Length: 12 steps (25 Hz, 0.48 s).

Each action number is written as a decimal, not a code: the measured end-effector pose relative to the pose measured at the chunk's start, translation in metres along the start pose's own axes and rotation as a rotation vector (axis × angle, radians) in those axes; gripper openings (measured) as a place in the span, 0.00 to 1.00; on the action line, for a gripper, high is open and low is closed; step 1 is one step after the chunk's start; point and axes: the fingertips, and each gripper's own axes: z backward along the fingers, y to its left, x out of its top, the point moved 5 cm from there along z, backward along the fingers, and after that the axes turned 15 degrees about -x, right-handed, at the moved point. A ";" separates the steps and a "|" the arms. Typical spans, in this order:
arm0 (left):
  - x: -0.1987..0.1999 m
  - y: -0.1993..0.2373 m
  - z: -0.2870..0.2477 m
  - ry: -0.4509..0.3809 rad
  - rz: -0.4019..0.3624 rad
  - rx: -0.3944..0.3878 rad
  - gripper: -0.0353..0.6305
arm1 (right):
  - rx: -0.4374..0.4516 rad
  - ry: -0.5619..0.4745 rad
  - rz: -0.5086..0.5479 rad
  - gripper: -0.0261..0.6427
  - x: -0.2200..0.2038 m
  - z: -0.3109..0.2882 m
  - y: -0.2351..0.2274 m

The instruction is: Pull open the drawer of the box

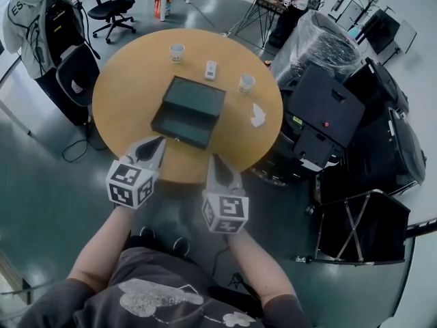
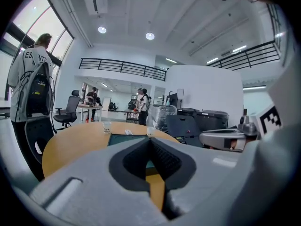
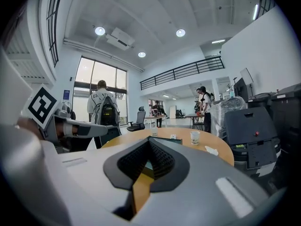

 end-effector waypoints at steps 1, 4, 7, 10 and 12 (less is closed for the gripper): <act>-0.001 0.000 0.002 0.000 0.005 -0.004 0.06 | 0.000 -0.001 0.006 0.04 0.001 0.001 0.003; -0.004 0.006 0.011 0.004 0.030 0.002 0.06 | -0.003 0.003 0.018 0.04 0.002 0.002 0.014; -0.008 0.017 0.023 0.005 0.050 0.013 0.06 | -0.006 0.009 0.029 0.04 0.002 0.000 0.030; -0.011 0.029 0.031 0.009 0.079 0.020 0.05 | -0.023 0.021 0.024 0.04 0.003 -0.003 0.041; -0.013 0.036 0.037 0.013 0.091 0.024 0.05 | -0.029 0.025 0.021 0.04 0.003 -0.004 0.049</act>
